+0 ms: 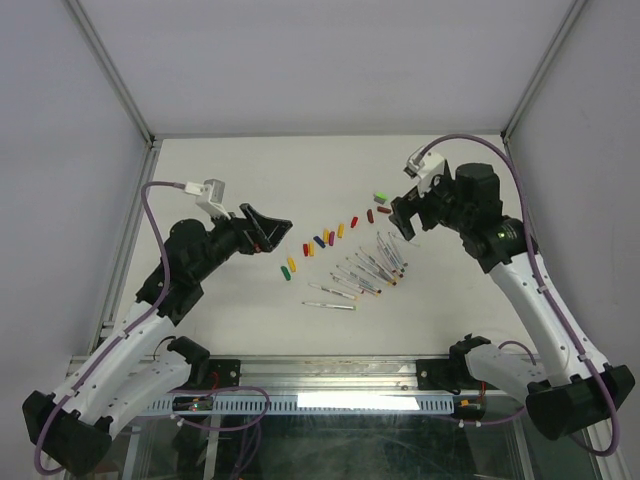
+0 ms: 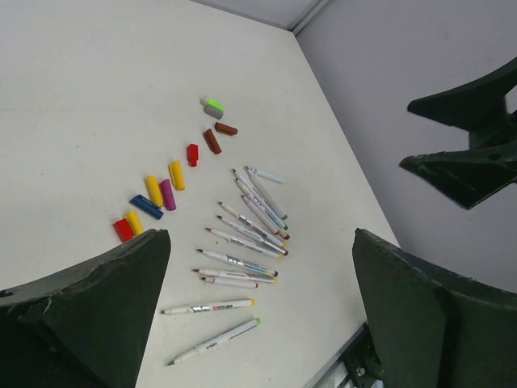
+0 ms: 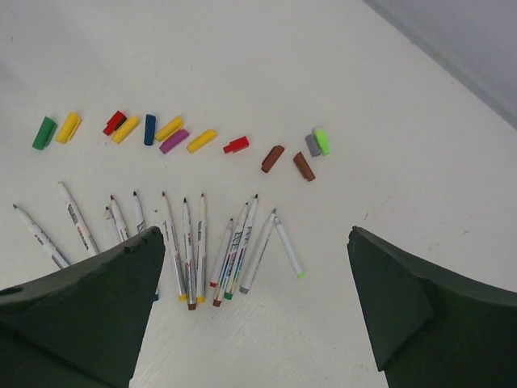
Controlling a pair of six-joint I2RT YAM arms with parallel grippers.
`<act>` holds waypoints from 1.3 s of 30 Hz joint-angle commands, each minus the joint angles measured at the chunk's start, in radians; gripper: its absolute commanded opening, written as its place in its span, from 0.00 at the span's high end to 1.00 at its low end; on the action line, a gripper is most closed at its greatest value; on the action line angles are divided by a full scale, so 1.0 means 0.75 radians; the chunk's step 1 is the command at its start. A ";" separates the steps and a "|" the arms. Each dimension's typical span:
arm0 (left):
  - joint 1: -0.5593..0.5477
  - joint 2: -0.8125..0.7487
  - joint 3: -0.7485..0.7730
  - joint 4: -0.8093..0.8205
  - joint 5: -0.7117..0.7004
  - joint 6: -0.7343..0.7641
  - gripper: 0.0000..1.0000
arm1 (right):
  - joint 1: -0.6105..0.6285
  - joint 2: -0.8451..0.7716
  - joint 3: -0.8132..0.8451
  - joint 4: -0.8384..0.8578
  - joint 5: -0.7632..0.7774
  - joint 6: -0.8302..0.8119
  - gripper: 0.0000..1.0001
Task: Open the pen caps
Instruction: Reset both arms
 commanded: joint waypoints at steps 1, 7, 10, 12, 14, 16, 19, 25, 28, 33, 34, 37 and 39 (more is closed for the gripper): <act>0.008 0.047 0.136 -0.088 0.010 0.142 0.01 | -0.016 -0.002 0.167 0.021 0.037 0.064 0.02; 0.007 0.089 0.278 -0.190 -0.015 0.253 0.01 | -0.019 0.054 0.351 -0.087 -0.022 0.091 0.02; 0.008 0.092 0.331 -0.211 -0.031 0.296 0.01 | -0.019 0.082 0.415 -0.126 -0.052 0.104 0.02; 0.009 0.098 0.364 -0.221 -0.037 0.321 0.01 | -0.019 0.095 0.446 -0.153 -0.081 0.074 0.02; 0.008 0.108 0.398 -0.228 -0.044 0.345 0.01 | -0.018 0.103 0.471 -0.188 -0.113 0.041 0.02; 0.008 0.122 0.430 -0.239 -0.046 0.371 0.01 | -0.018 0.121 0.508 -0.225 -0.114 0.054 0.02; 0.007 0.146 0.481 -0.252 -0.044 0.400 0.01 | -0.019 0.146 0.562 -0.278 -0.098 0.116 0.01; 0.007 0.174 0.553 -0.281 -0.069 0.456 0.01 | -0.075 0.162 0.644 -0.321 -0.243 0.138 0.02; 0.007 0.177 0.578 -0.292 -0.084 0.456 0.01 | -0.114 0.153 0.649 -0.315 -0.342 0.148 0.02; 0.008 0.167 0.577 -0.290 -0.077 0.418 0.01 | -0.133 0.124 0.632 -0.247 -0.311 0.251 0.01; 0.009 0.162 0.571 -0.292 -0.074 0.410 0.01 | -0.133 0.117 0.625 -0.226 -0.285 0.292 0.02; 0.008 0.140 0.559 -0.294 -0.077 0.404 0.01 | -0.133 0.109 0.619 -0.172 -0.195 0.407 0.01; 0.009 0.133 0.571 -0.301 -0.082 0.404 0.01 | -0.134 0.113 0.632 -0.153 -0.141 0.461 0.02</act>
